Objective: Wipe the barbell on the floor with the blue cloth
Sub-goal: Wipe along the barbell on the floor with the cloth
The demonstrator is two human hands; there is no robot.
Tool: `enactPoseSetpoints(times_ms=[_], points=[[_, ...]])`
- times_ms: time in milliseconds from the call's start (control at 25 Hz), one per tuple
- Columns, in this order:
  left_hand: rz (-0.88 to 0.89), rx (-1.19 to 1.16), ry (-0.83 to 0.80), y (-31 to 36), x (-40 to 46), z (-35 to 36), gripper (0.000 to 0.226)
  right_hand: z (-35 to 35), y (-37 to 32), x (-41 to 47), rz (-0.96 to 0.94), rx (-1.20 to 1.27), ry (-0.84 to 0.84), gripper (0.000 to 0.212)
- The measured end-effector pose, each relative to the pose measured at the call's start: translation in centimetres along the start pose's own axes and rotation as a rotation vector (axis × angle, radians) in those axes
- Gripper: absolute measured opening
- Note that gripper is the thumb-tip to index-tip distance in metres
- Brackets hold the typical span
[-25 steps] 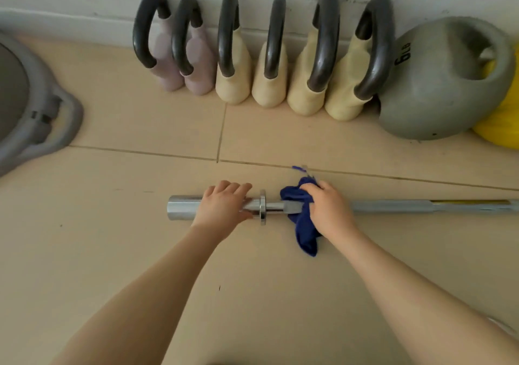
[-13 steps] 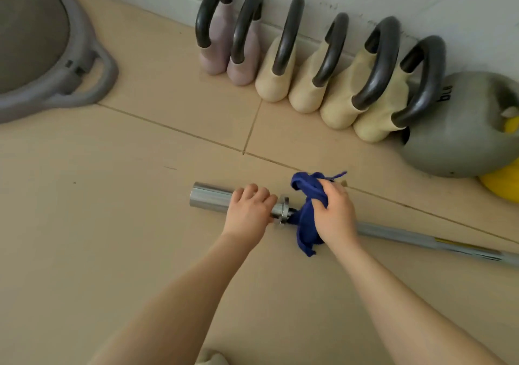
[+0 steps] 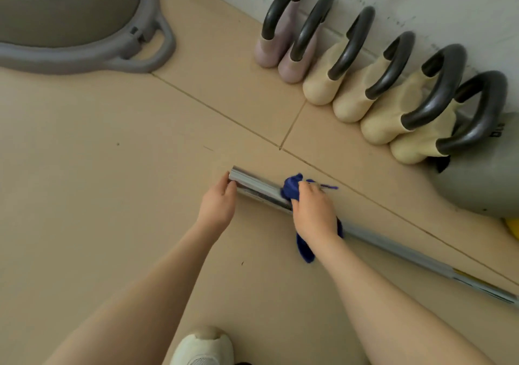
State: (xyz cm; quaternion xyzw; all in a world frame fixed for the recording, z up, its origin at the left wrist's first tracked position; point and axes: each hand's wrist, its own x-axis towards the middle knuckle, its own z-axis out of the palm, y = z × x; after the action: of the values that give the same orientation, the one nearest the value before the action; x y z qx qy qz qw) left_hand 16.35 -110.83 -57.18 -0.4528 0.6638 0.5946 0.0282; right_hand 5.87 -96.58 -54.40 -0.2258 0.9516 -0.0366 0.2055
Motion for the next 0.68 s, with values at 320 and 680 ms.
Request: enactPoseSetpoints(times_ms=[320,680], points=[[0.009,-0.242,-0.111,-1.7,0.8,-1.0,0.040,0.9,-1.8,1.9,0.029,0.130,-0.181,0.041],[-0.023,-0.281,-0.169,-1.7,0.5,-1.5,0.037,1.2,-5.2,4.2,-0.086,0.265,-0.309,0.041]])
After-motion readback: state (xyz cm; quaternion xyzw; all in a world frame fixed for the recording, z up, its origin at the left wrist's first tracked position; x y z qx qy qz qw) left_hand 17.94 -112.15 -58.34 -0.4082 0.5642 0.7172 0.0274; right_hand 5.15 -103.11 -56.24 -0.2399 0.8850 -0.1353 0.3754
